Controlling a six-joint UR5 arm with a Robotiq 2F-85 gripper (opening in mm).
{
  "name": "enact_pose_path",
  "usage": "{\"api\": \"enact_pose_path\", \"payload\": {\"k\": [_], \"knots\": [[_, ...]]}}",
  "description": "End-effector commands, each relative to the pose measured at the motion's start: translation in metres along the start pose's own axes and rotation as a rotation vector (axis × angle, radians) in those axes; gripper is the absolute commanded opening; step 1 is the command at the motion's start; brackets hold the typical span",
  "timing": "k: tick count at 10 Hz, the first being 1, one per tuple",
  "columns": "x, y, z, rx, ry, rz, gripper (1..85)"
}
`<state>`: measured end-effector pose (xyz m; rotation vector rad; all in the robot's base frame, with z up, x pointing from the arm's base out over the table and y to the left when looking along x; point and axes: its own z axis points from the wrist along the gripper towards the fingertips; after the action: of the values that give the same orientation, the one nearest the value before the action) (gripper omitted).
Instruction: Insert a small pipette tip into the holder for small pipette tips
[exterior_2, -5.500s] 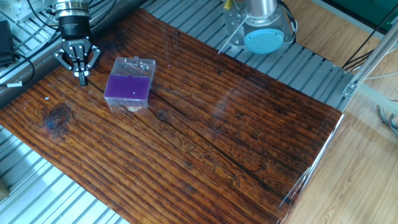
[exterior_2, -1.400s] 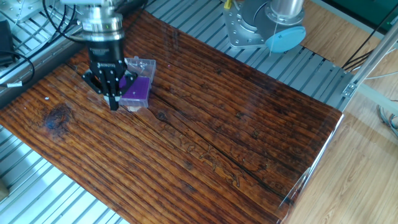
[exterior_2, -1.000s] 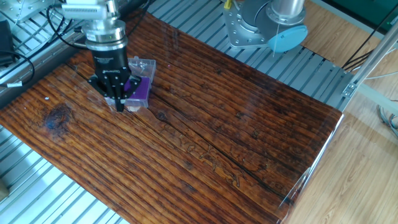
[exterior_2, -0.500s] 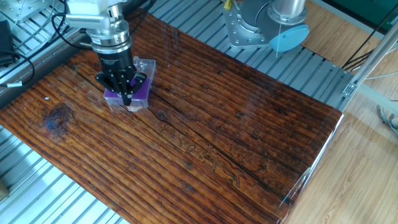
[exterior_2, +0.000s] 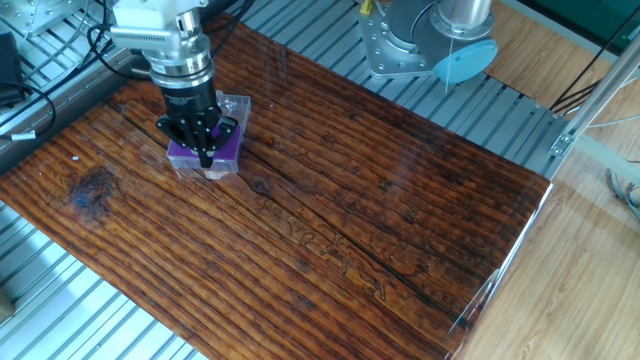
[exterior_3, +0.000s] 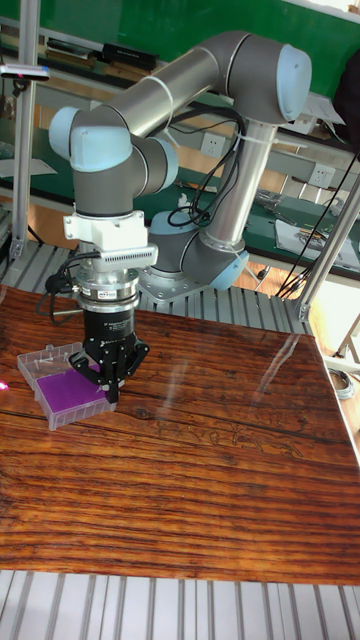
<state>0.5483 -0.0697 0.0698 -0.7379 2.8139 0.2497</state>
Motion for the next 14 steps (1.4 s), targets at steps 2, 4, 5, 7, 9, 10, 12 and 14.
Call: {"api": "enact_pose_path", "payload": {"k": [2, 4, 5, 7, 9, 10, 12, 14], "knots": [[0.017, 0.008, 0.001, -0.034, 0.068, -0.018, 4.0], [0.02, 0.008, 0.002, -0.033, 0.077, -0.031, 4.0], [0.019, 0.008, 0.002, -0.032, 0.076, -0.031, 4.0], [0.019, 0.004, 0.003, -0.019, 0.078, -0.04, 4.0], [0.019, 0.002, 0.005, -0.017, 0.084, -0.058, 4.0], [0.019, 0.002, 0.007, -0.017, 0.086, -0.058, 4.0], [0.021, 0.004, 0.008, -0.019, 0.092, -0.059, 4.0], [0.022, 0.001, 0.008, -0.01, 0.097, -0.062, 4.0]]}}
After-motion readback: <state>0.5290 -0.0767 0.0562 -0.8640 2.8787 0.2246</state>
